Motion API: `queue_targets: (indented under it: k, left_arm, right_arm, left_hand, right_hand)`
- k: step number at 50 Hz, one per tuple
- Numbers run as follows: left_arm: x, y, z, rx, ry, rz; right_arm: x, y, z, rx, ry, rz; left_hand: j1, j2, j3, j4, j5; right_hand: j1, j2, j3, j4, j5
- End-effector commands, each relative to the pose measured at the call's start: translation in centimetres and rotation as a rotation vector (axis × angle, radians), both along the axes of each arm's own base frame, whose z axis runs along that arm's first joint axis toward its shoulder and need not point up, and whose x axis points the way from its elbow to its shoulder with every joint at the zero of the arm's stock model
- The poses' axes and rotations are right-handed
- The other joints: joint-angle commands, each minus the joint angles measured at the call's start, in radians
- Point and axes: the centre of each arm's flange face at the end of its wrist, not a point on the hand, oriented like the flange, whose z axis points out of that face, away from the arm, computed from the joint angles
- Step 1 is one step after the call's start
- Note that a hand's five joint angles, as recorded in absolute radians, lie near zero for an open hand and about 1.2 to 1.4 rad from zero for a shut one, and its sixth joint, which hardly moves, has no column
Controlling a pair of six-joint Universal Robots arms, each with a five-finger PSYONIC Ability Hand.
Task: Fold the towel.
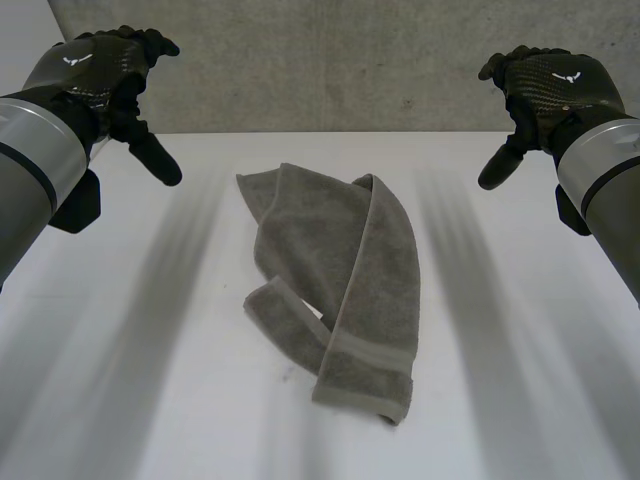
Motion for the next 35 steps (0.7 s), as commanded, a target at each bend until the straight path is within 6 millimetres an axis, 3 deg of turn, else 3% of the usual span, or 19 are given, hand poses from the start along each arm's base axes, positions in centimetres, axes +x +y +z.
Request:
queue_targets:
  k: [1,27,33,35]
  left_arm:
    - [-0.2,0.2,0.1,-0.003,0.001,-0.011]
    - [-0.5,0.3,-0.3,0.004,-0.004,-0.025]
    - [-0.5,0.2,-0.1,-0.001,0.0,-0.027]
    - [-0.4,0.2,-0.1,-0.003,0.001,-0.024]
  right_arm:
    - [-0.3,-0.2,0.1,0.001,0.0,-0.008]
    - [0.1,0.0,-0.5,0.021,0.011,0.017]
    - [1.3,0.2,-3.2,0.117,0.082,0.13]
    - [3.3,1.8,-5.0,0.217,0.099,0.276]
  left_hand:
    - [0.002,0.011,0.009,0.011,-0.018]
    - [0.002,0.011,0.009,0.011,-0.018]
    - [0.002,0.011,0.009,0.011,-0.018]
    - [0.002,0.011,0.009,0.011,-0.018]
  right_hand:
    - [-0.06,-0.078,-0.07,-0.086,-0.061]
    - [-0.06,-0.078,-0.07,-0.086,-0.061]
    - [-0.06,-0.078,-0.07,-0.086,-0.061]
    - [-0.06,-0.078,-0.07,-0.086,-0.061]
